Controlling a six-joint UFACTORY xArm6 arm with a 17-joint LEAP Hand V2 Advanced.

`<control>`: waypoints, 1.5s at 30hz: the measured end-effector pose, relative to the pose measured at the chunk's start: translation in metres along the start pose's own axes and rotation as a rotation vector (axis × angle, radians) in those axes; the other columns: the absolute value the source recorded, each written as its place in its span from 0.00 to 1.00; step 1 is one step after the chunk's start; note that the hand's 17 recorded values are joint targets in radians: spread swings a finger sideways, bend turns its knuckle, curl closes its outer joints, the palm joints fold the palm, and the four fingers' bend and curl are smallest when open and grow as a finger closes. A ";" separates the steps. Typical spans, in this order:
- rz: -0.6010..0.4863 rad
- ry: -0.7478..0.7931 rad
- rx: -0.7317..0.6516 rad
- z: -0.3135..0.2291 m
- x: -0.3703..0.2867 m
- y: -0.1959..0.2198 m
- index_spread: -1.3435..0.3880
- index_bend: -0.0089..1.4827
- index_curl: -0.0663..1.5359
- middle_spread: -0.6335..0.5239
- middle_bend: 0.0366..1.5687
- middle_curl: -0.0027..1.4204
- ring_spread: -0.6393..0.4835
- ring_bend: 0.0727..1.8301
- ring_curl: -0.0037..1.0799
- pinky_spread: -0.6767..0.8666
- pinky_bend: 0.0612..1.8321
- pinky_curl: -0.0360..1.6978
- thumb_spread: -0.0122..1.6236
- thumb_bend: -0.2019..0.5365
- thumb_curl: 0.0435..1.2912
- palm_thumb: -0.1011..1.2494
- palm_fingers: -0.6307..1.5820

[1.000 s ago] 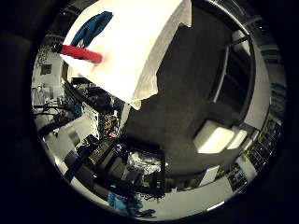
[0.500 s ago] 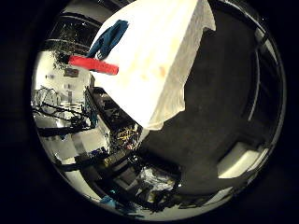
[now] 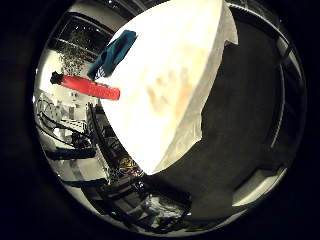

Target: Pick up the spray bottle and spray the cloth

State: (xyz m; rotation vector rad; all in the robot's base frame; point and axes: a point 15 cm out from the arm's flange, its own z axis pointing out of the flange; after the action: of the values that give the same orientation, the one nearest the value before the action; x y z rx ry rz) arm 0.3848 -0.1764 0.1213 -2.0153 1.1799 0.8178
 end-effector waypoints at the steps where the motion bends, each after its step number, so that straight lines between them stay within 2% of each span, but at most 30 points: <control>1: 0.000 -0.013 -0.001 0.006 0.001 -0.002 0.60 0.11 0.20 0.64 0.10 0.22 0.74 0.11 0.26 0.68 0.18 0.21 0.55 0.23 0.20 0.37 0.28; 20: -0.026 -0.145 -0.033 0.077 -0.010 -0.036 0.60 0.11 0.19 0.64 0.10 0.22 0.74 0.11 0.25 0.67 0.18 0.21 0.55 0.23 0.21 0.38 0.28; 45: -0.052 -0.208 -0.084 0.122 -0.040 -0.056 0.60 0.11 0.19 0.64 0.10 0.22 0.74 0.11 0.26 0.67 0.18 0.21 0.55 0.23 0.20 0.39 0.28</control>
State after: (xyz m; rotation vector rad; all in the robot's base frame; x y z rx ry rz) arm 0.3963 -0.0397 0.0924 -1.9639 0.9868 1.0379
